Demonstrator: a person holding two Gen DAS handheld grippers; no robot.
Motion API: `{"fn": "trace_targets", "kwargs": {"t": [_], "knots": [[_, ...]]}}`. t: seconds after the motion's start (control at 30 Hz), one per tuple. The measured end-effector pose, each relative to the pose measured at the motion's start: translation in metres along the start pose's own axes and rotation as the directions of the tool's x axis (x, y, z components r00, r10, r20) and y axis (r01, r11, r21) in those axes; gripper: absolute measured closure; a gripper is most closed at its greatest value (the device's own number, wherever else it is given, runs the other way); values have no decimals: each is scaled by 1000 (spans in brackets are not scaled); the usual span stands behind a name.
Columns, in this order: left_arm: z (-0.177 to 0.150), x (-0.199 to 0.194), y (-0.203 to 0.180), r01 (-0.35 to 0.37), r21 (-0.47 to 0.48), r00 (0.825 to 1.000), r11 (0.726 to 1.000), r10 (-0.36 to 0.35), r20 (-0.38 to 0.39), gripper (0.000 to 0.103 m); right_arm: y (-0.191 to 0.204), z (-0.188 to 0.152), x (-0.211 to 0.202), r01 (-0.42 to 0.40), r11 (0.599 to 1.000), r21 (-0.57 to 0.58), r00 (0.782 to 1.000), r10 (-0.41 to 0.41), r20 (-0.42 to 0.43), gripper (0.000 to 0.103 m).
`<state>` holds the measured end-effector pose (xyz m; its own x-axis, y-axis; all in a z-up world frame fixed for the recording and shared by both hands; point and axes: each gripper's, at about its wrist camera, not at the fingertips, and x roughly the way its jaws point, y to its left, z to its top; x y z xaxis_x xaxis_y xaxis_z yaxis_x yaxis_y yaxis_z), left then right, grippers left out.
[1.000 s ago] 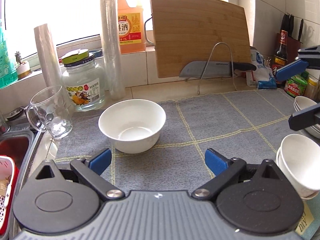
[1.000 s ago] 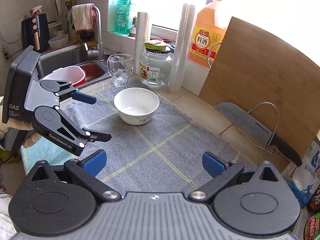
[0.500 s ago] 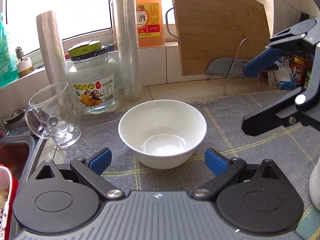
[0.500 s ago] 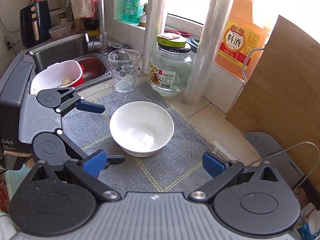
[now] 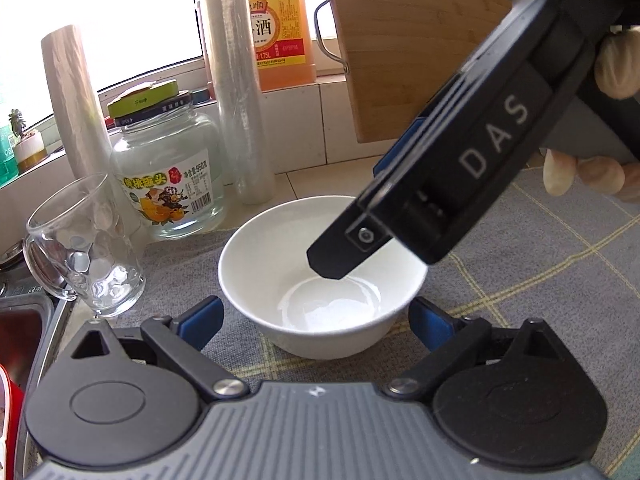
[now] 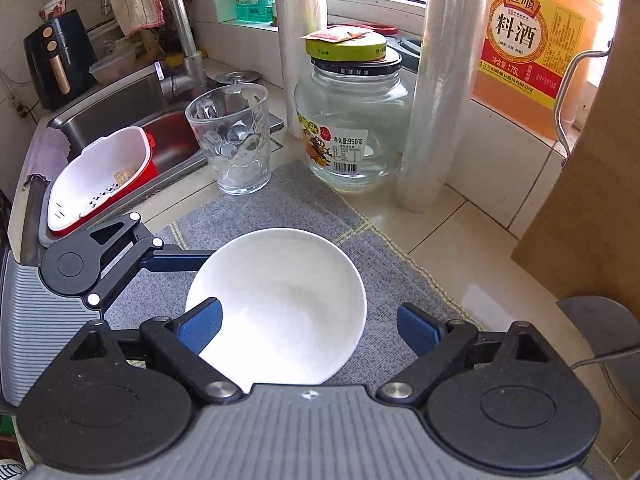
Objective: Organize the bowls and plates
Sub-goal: 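Lift the bowl with the right gripper and carry it over the bowl stack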
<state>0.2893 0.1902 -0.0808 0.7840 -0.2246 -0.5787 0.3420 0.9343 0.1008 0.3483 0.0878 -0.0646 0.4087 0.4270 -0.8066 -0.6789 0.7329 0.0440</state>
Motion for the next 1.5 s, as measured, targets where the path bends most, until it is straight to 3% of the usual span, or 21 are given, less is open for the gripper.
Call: {"fn": "trace_targets", "kwargs": {"t": [0.33, 0.83, 1.5], "knots": [[2, 8, 3, 33, -2, 999, 999, -33, -6, 10, -10, 5, 22, -74, 996, 56, 996, 76, -35, 28], [8, -6, -2, 48, 8, 999, 999, -48, -26, 10, -5, 4, 9, -81, 995, 64, 996, 83, -32, 29], [12, -78, -43, 139, 36, 990, 990, -138, -36, 10, 24, -40, -85, -120, 989, 88, 992, 116, 50, 29]]}}
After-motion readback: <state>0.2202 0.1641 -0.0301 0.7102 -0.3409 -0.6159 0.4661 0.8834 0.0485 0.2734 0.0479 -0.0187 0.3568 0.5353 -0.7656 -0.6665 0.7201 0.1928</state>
